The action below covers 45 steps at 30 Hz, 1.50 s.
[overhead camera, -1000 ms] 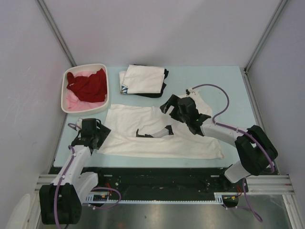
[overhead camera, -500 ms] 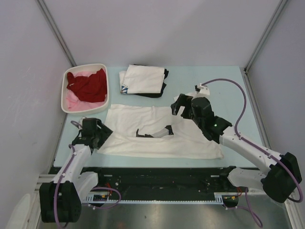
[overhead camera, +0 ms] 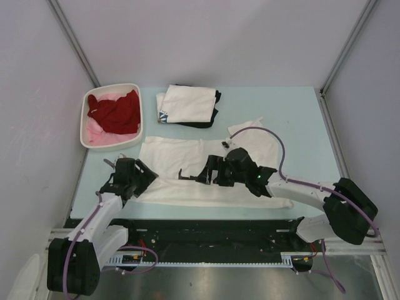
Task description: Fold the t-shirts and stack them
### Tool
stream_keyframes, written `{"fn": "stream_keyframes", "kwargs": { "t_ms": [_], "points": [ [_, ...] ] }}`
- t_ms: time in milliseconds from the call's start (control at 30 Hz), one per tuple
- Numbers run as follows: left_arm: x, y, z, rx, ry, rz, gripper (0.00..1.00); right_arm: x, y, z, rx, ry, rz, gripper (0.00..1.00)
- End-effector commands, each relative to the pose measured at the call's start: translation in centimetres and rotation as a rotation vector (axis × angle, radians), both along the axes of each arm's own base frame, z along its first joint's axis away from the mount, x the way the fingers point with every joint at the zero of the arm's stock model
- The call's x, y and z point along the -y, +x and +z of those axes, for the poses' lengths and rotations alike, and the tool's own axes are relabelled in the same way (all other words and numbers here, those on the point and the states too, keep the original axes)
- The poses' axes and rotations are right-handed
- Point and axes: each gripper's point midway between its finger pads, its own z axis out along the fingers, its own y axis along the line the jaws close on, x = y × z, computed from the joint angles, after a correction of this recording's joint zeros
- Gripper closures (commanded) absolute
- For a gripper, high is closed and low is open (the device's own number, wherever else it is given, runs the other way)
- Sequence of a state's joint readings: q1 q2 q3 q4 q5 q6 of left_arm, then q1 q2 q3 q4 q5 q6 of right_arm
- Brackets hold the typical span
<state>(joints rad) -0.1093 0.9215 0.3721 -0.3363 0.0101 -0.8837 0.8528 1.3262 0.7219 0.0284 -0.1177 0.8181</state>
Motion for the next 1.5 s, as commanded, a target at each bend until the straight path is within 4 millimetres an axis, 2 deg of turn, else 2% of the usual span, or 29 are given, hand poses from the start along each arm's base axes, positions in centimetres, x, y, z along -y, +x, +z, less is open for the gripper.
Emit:
{"fn": "stream_keyframes", "kwargs": {
  "t_ms": [0,33,200,533,800,867,1067,1400,1467],
  "points": [
    [-0.7,-0.5,0.7,0.042,0.013,0.048,0.25,-4.5,-1.2,2.3,-0.057,0.204,0.082,0.0],
    [-0.9,-0.7,0.7,0.048,0.018,0.057,0.25,-4.7,-1.4,1.4,-0.085,0.199,0.085,0.0],
    [-1.2,-1.2,1.0,0.069,0.025,0.069,0.25,-5.7,-2.3,0.7,-0.12,0.209,0.116,0.0],
    [-1.0,-0.7,1.0,0.057,0.016,0.066,0.25,-4.6,-2.7,-1.9,-0.134,0.102,0.112,0.0],
    [-1.0,-0.4,1.0,0.053,0.02,0.065,0.25,-5.0,-2.7,-4.2,-0.179,0.08,0.12,0.0],
    [-1.1,-0.4,1.0,0.052,0.023,0.066,0.25,-4.9,-2.4,-4.9,-0.187,0.07,0.113,0.0],
    [-1.1,-0.2,0.9,0.049,0.028,0.062,0.25,-4.9,-1.7,-5.1,-0.185,0.084,0.104,0.0],
    [-1.2,-0.2,0.3,0.035,0.037,0.061,0.25,-4.0,1.3,-6.7,-0.208,0.11,0.05,0.0],
    [-1.2,-0.2,0.3,0.036,0.038,0.058,0.25,-3.9,2.2,-6.6,-0.205,0.132,0.035,0.0]
  ]
}}
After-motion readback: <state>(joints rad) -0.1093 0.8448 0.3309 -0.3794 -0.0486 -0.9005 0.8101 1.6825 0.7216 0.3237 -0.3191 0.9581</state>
